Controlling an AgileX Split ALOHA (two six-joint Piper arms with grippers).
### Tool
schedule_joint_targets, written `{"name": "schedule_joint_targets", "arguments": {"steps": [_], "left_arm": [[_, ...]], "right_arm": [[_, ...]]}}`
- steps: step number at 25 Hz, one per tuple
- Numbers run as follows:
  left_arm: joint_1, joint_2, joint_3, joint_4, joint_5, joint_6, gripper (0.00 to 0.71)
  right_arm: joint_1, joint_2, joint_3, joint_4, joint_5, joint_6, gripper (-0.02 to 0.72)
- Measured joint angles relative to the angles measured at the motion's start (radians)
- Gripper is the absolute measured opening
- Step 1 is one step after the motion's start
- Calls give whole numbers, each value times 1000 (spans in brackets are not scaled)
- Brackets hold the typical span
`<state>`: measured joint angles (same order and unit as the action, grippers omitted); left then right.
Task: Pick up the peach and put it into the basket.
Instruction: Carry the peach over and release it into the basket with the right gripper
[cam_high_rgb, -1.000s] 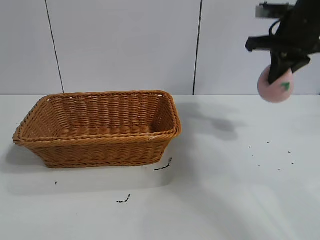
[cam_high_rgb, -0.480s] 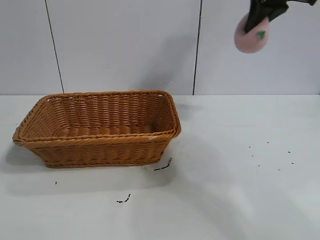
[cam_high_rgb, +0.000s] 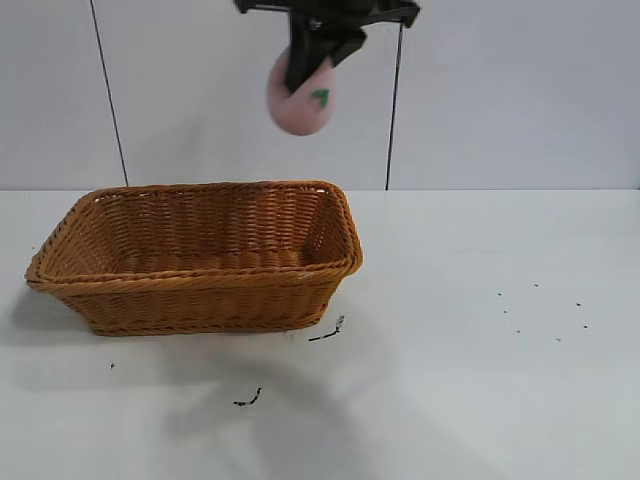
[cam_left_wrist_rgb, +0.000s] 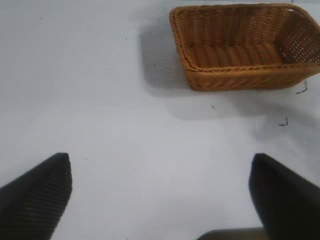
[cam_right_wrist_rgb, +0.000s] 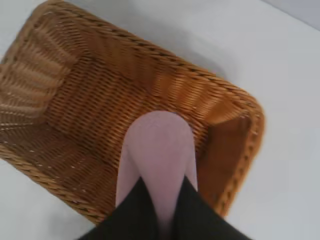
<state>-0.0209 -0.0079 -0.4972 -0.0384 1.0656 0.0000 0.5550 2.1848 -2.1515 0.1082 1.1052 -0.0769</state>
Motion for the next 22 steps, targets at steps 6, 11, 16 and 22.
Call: {"name": "schedule_joint_targets", "arguments": {"steps": [6,11,16,22], "left_arm": [[0,0,0,0,0,0,693],[0,0,0,0,0,0,693],[0,0,0,0,0,0,693],[0,0,0,0,0,0,693]], "right_arm": [[86,125,-1,-10,-110,-1,-11],[94,238,-1,-29,-219,-2,-11],[94,289,-1,-47,-237,-2,41],[94,292,-1,-49,-217,-2,536]]}}
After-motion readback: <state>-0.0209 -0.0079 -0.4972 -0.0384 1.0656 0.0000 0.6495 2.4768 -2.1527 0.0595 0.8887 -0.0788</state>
